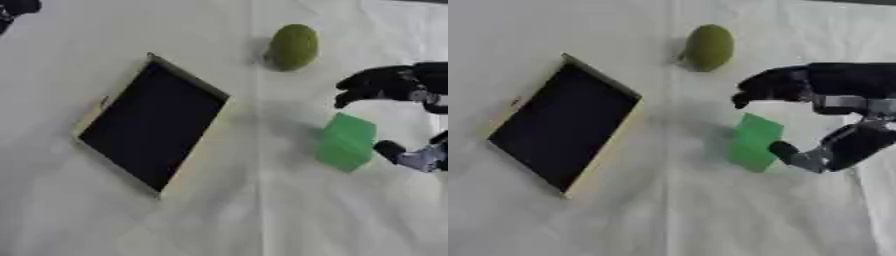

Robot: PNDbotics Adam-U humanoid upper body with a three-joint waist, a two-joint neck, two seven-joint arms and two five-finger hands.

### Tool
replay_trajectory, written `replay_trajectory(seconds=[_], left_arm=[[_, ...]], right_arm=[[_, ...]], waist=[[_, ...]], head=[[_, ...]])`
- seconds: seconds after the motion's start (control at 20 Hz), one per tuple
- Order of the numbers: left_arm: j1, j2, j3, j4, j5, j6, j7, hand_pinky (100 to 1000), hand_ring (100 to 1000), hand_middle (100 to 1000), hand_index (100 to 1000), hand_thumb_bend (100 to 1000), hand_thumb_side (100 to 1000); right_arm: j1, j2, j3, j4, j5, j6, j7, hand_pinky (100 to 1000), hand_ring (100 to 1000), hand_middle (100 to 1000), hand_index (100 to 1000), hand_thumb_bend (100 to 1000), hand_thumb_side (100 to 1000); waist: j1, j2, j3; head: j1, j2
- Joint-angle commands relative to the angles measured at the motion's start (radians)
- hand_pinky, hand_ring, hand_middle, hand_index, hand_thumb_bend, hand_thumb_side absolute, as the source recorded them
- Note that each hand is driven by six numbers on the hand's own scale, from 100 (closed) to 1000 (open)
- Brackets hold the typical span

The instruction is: Pick up objects on the table and place them in the box.

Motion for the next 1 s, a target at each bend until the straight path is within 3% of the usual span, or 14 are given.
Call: replay_trajectory(seconds=[0.05, 0.3, 0.4, 0.5, 0.55, 0.75, 0.8, 1.0], left_arm=[[-0.005, 0.012, 0.003, -0.012, 0.002, -0.001, -0.004, 887, 789, 826, 845, 100, 672], [-0.004, 0.013, 0.002, -0.012, 0.001, 0.000, -0.006, 888, 787, 825, 845, 100, 672], [-0.003, 0.012, 0.002, -0.012, 0.001, 0.001, -0.007, 888, 786, 825, 845, 100, 672], [-0.003, 0.012, 0.002, -0.012, 0.001, 0.002, -0.007, 888, 785, 824, 845, 100, 672], [-0.002, 0.012, 0.002, -0.012, 0.001, 0.002, -0.008, 888, 785, 824, 845, 100, 672], [-0.001, 0.013, 0.002, -0.012, 0.001, 0.003, -0.009, 888, 784, 822, 845, 100, 672], [-0.001, 0.013, 0.002, -0.012, 0.001, 0.004, -0.009, 888, 783, 822, 845, 100, 672], [-0.001, 0.014, 0.001, -0.012, 0.001, 0.005, -0.012, 888, 783, 821, 845, 100, 672]], right_arm=[[-0.007, -0.048, -0.006, -0.013, 0.030, -0.145, 0.094, 1000, 1000, 863, 1000, 151, 412], [-0.002, -0.051, 0.005, -0.010, 0.055, -0.189, 0.087, 1000, 1000, 865, 1000, 136, 248], [0.000, -0.052, 0.004, -0.013, 0.054, -0.205, 0.085, 1000, 1000, 868, 1000, 122, 309], [-0.001, -0.056, 0.001, -0.017, 0.061, -0.222, 0.079, 1000, 1000, 875, 1000, 190, 281], [-0.001, -0.060, 0.000, -0.018, 0.070, -0.232, 0.075, 1000, 1000, 877, 1000, 232, 301], [-0.001, -0.078, -0.001, -0.009, 0.114, -0.250, 0.043, 1000, 1000, 879, 1000, 290, 536], [-0.001, -0.081, 0.001, -0.007, 0.126, -0.252, 0.032, 1000, 1000, 879, 1000, 337, 550], [0.000, -0.091, 0.006, -0.001, 0.159, -0.250, -0.006, 1000, 1000, 872, 1000, 286, 608]], waist=[[0.002, -0.028, -0.001], [0.001, -0.030, -0.002], [0.001, -0.030, -0.003], [0.001, -0.030, -0.004], [0.001, -0.031, -0.003], [0.000, -0.031, -0.003], [0.000, -0.030, -0.003], [-0.001, -0.030, -0.003]], head=[[0.001, -0.007], [0.002, -0.005], [0.002, -0.006], [0.002, -0.006], [0.003, -0.006], [0.003, -0.006], [0.003, -0.006], [0.003, -0.005]])
